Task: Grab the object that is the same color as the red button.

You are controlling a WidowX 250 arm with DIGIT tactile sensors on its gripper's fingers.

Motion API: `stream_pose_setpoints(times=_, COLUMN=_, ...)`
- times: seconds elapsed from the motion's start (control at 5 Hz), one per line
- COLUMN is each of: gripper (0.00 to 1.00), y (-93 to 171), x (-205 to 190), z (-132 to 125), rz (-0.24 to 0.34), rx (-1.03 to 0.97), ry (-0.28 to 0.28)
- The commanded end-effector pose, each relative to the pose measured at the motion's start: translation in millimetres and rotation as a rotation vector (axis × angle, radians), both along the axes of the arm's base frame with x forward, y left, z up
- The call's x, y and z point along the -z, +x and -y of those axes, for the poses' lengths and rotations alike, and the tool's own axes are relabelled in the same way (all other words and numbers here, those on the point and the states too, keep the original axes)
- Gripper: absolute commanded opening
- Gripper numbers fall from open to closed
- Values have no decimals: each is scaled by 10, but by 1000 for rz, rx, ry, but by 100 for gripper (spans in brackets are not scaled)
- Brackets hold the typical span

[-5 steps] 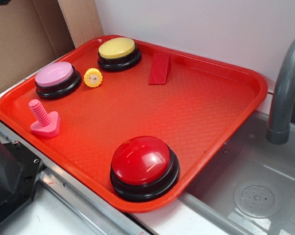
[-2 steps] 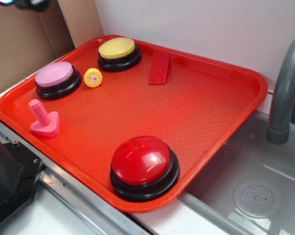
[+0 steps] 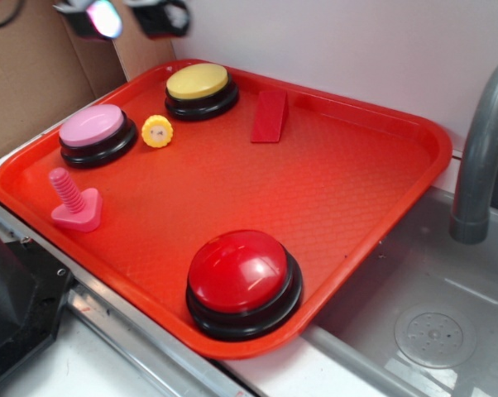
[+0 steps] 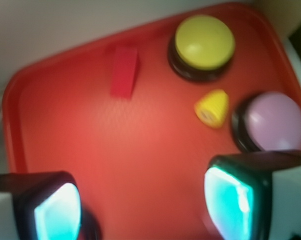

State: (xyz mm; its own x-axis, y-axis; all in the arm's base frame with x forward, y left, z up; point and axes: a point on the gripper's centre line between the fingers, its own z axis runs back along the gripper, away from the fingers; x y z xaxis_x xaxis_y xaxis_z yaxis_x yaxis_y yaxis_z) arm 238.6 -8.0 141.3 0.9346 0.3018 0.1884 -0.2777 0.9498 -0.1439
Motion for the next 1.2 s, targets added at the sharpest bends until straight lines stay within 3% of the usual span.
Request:
stream_pose_setpoints(times=0.0, gripper=100, y=602, x=337, z=17, rz=106, rx=-86, ry=52)
stream_pose_setpoints(times=0.6, gripper=100, y=1115, x=1013, z=-2, rz=113, rx=-209, ry=96)
stream_pose_setpoints(times=1.0, gripper=100, y=1156, x=1151, z=-20, rz=98, rx=-204, ry=91)
